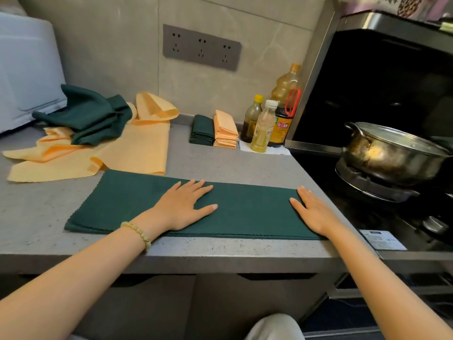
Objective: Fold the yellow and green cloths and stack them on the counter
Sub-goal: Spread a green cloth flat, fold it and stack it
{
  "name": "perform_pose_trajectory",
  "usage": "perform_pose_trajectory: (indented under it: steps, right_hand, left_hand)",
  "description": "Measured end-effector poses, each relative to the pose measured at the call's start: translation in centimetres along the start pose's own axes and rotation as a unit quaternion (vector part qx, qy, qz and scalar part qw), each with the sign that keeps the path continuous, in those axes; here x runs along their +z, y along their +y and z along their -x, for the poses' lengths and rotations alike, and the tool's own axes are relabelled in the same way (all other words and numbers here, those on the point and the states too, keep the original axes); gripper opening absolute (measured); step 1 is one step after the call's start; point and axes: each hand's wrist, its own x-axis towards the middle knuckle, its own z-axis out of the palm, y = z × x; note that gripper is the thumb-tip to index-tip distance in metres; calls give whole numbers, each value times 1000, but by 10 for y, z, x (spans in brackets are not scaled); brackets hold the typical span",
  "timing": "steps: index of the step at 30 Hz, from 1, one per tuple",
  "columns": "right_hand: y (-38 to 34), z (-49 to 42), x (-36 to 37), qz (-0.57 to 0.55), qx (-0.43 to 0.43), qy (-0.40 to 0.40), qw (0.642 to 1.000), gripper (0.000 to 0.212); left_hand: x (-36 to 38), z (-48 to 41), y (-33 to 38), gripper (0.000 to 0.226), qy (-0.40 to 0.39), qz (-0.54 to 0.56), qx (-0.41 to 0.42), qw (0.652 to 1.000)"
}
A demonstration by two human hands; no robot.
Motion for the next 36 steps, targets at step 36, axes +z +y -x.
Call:
perform_pose_trajectory:
  steps: [36]
  right_hand:
    - [-122,117,24,28,-397,13,917,73]
  left_hand:
    - [-12,19,-37,48,-70,-10,78,994]
